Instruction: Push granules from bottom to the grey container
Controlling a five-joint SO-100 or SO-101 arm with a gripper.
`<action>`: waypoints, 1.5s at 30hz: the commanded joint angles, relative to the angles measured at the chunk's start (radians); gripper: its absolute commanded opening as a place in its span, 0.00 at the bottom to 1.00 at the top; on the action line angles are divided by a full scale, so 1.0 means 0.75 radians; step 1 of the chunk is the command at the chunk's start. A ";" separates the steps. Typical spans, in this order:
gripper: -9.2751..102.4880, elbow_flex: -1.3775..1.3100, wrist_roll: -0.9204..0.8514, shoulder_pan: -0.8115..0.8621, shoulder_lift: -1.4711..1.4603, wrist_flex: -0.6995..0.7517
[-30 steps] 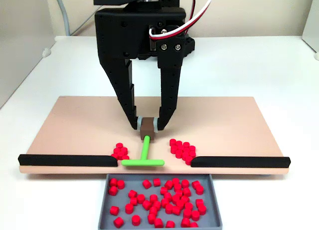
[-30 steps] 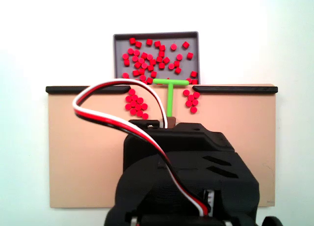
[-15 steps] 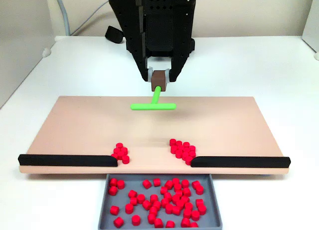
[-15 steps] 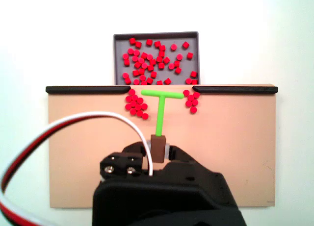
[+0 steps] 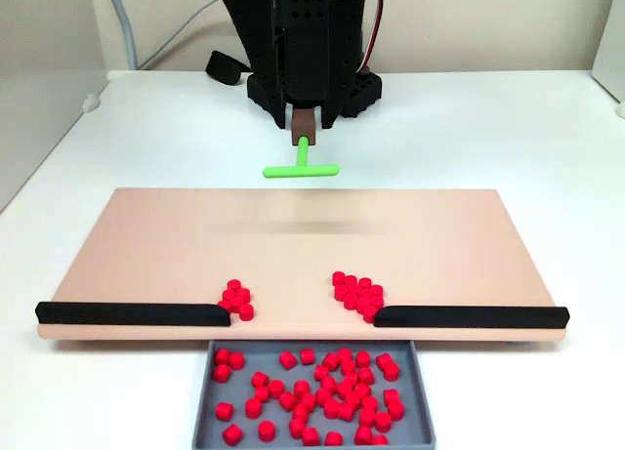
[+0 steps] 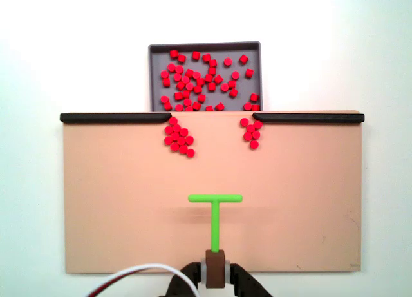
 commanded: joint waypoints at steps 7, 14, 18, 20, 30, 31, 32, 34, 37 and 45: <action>0.08 0.022 -0.025 0.018 0.086 -0.004; 0.08 0.020 -0.033 0.022 0.082 -0.002; 0.08 0.018 -0.088 0.049 -0.006 -0.012; 0.08 0.002 -0.082 0.051 -0.033 -0.014; 0.08 0.020 -0.014 -0.006 0.039 0.000; 0.08 0.020 -0.027 -0.006 0.039 -0.004; 0.08 0.020 -0.037 0.000 0.039 -0.008; 0.08 0.020 -0.045 0.006 0.041 -0.012; 0.08 0.020 -0.055 0.006 0.053 -0.012; 0.08 0.020 -0.080 0.014 0.057 -0.014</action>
